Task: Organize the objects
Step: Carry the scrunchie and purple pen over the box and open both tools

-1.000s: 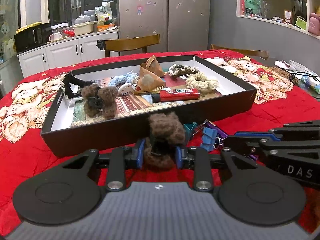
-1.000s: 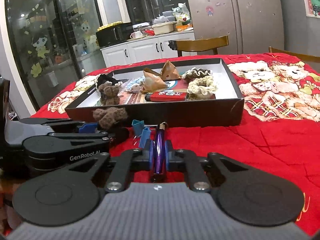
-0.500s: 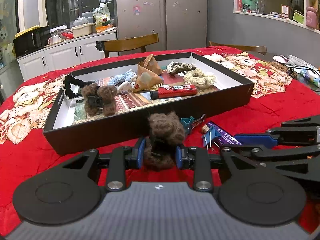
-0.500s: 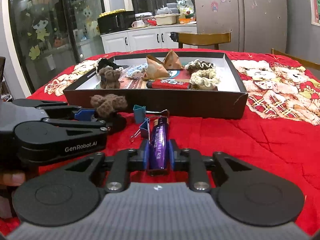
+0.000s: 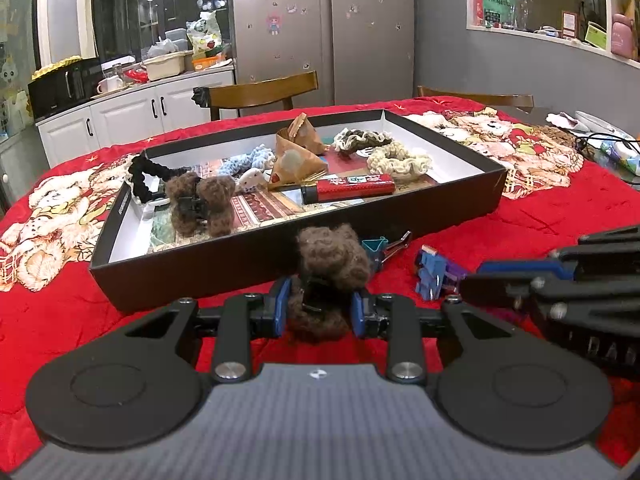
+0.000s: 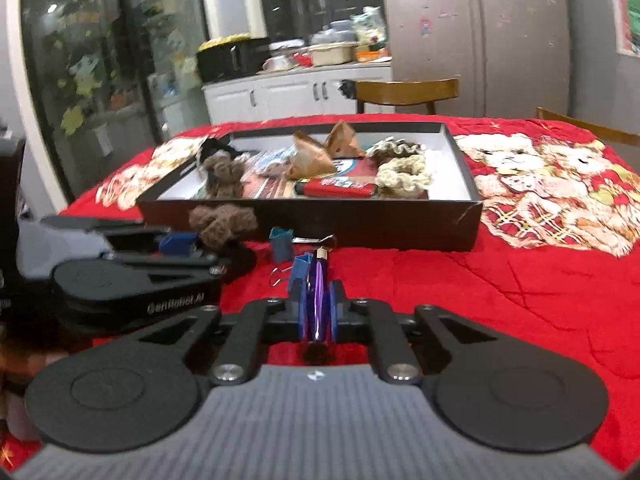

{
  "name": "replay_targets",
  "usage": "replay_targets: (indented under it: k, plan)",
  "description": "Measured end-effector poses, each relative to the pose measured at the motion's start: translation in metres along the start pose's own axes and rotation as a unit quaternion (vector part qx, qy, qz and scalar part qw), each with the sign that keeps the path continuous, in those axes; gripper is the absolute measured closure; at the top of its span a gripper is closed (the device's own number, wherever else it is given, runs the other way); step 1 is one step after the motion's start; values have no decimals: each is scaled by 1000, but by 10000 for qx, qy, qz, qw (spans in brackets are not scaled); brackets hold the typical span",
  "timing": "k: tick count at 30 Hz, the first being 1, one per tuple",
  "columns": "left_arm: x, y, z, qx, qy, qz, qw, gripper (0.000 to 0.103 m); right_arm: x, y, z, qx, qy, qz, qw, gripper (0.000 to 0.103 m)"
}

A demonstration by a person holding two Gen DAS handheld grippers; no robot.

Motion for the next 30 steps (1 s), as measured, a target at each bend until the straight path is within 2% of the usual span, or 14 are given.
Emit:
replay_targets:
  k: [2, 4, 6, 8, 10, 15, 17, 18, 19, 20, 26, 30]
  plan:
    - [0, 1, 0, 4, -4, -18, 10000, 68, 5, 2, 1, 64, -11, -93, 9999, 87]
    - [1, 2, 0, 12, -9, -48, 10000, 68, 8, 4, 5, 71, 227, -148, 9996, 84]
    - [1, 4, 0, 27, 24, -97, 9999, 68, 10, 3, 3, 63, 228, -82, 9997, 83]
    - [4, 6, -1, 74, 114, -217, 9997, 68, 12, 1, 1, 80, 214, -39, 9997, 74]
    - [7, 7, -5, 89, 121, -291, 9995, 68, 12, -3, -1, 42, 203, 68, 9998, 71]
    - [13, -4, -19, -32, 104, -134, 9999, 68, 14, -3, -6, 28, 198, 61, 9998, 72]
    - [18, -5, -25, 35, 150, -188, 9997, 68, 17, -2, -12, 0, 194, -2, 9998, 65]
    - [19, -5, -28, 37, 130, -227, 9997, 68, 18, -2, -13, -15, 193, 29, 9998, 65]
    - [21, -5, -30, 38, 125, -267, 9996, 68, 18, -4, -13, -14, 183, 88, 9998, 78]
    - [22, -5, -31, 49, 131, -297, 9995, 68, 17, -6, -12, -16, 193, 161, 9997, 85]
    - [22, -6, -31, 59, 148, -276, 9995, 68, 16, -1, -11, 109, 159, -15, 9998, 85]
    - [22, -2, -31, 93, 92, -386, 9992, 70, 12, -2, -17, 289, -36, 102, 9995, 86]
Point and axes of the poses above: each gripper's, at about its wrist camera, not at the fingertips, and z roughly the way its jaws point, y to its left, x to its underside, the point moved 1 cm from there along z, roughly the way its jaws point, and after that the axes turned 7 degrees about z, right-handed, at the moved point
